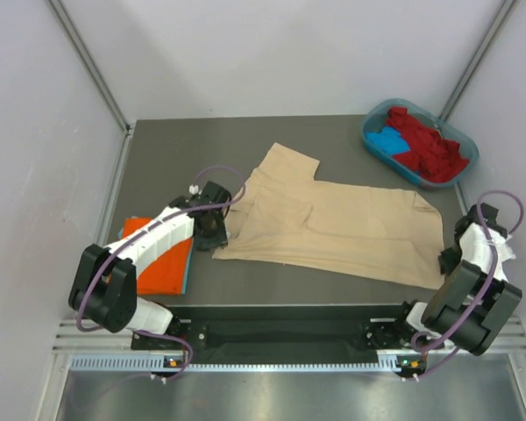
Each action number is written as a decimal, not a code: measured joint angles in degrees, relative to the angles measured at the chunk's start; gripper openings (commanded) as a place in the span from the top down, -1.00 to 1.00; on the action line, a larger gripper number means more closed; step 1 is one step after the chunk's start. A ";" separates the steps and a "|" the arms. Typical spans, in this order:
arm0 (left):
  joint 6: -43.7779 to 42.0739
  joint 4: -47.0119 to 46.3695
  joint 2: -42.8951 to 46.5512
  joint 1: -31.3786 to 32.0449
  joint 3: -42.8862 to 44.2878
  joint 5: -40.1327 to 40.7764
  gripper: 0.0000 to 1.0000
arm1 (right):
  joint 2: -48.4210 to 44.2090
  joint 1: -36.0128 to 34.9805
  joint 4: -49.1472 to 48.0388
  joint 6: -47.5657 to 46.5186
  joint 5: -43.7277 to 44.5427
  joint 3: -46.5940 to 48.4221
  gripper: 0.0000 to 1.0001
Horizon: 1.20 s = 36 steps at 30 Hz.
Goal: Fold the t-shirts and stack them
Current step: Fold the tshirt
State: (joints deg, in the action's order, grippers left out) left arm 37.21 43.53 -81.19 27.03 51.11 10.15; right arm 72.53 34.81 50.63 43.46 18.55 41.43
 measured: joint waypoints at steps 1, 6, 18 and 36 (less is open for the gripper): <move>-0.15 0.92 -0.09 -0.07 2.60 -0.07 0.01 | -0.66 0.00 0.11 -0.02 -0.20 1.60 0.35; -2.60 -0.96 -2.99 -1.64 17.64 -0.59 -0.04 | -1.75 0.13 -2.89 -3.54 -4.42 12.11 0.21; -16.31 -12.83 -28.30 -7.54 37.20 -10.64 -0.04 | -0.02 0.22 -21.97 -16.04 -30.05 13.38 0.02; -23.34 -14.86 -43.45 -11.56 44.11 -19.15 0.30 | 0.70 -1.53 -26.49 -17.99 -36.48 11.43 -0.02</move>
State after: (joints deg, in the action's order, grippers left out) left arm 13.87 28.67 -124.64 15.46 95.22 -8.99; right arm 73.23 33.28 24.14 25.47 -17.93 52.86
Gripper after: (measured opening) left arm 0.365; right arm 0.510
